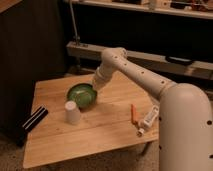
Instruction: Place the bottle in the ceramic bowl
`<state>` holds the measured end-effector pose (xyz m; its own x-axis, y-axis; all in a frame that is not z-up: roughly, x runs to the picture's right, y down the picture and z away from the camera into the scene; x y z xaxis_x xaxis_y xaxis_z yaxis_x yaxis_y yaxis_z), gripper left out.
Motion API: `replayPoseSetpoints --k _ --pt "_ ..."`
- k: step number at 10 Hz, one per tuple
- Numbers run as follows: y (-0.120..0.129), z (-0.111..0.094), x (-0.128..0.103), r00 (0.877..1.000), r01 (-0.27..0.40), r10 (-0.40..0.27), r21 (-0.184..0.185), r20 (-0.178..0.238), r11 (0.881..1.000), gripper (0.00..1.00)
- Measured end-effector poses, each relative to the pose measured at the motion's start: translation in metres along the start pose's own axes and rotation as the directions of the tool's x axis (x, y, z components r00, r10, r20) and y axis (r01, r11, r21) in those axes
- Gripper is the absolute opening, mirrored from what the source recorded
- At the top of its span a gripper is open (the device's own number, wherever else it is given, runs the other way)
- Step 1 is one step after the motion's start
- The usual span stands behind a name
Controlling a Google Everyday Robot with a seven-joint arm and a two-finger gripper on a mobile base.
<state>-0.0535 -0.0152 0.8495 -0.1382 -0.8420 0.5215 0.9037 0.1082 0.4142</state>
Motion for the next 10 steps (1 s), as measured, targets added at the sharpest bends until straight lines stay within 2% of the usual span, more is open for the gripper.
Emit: replayPoseSetpoints --k 4,6,7,10 --pt "0.0 0.0 0.0 1.0 -0.001 0.001 -0.004 0.002 1.0 0.02" --pt "0.009 -0.006 0.004 0.999 -0.039 0.04 -0.054 0.016 0.998 0.02" --pt "0.029 -0.02 0.004 0.997 -0.08 0.081 -0.093 0.014 0.992 0.02" --pt "0.092 -0.059 -0.02 0.982 -0.188 0.188 -0.117 -0.006 0.975 0.02"
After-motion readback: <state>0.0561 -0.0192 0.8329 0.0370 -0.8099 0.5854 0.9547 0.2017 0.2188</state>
